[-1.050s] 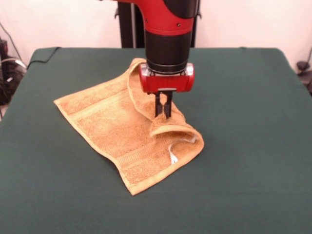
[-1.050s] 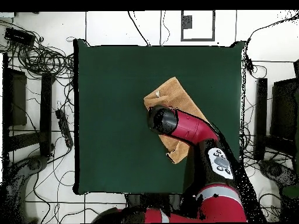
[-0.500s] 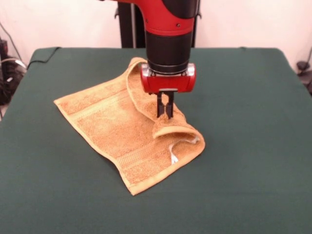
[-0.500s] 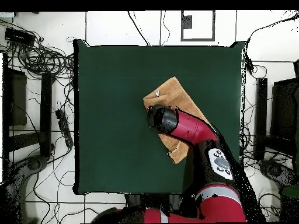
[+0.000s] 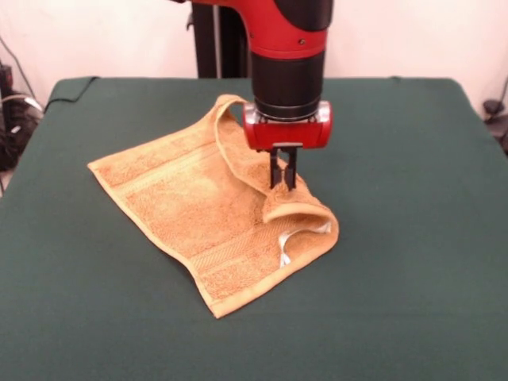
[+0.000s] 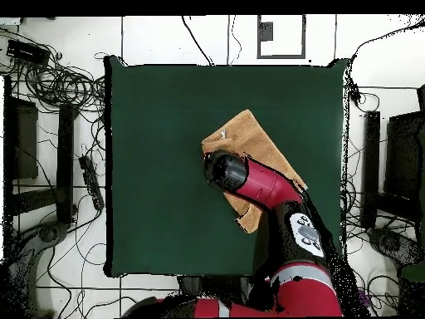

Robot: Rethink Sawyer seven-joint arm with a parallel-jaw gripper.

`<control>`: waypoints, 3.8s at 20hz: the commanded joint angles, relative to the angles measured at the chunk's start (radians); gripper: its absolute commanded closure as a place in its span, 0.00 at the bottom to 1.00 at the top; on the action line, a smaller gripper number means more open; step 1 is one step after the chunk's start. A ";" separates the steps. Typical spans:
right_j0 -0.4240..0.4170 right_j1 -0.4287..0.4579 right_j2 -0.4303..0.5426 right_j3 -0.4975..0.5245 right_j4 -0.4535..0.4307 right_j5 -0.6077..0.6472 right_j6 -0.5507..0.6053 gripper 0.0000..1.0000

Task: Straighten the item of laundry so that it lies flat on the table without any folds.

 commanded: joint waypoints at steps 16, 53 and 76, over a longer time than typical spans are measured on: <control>0.043 0.036 0.179 0.134 0.166 -0.067 0.305 1.00; -0.263 -0.013 0.402 0.330 0.102 -0.071 0.166 1.00; -0.225 -0.046 0.287 0.224 0.069 -0.012 0.144 0.00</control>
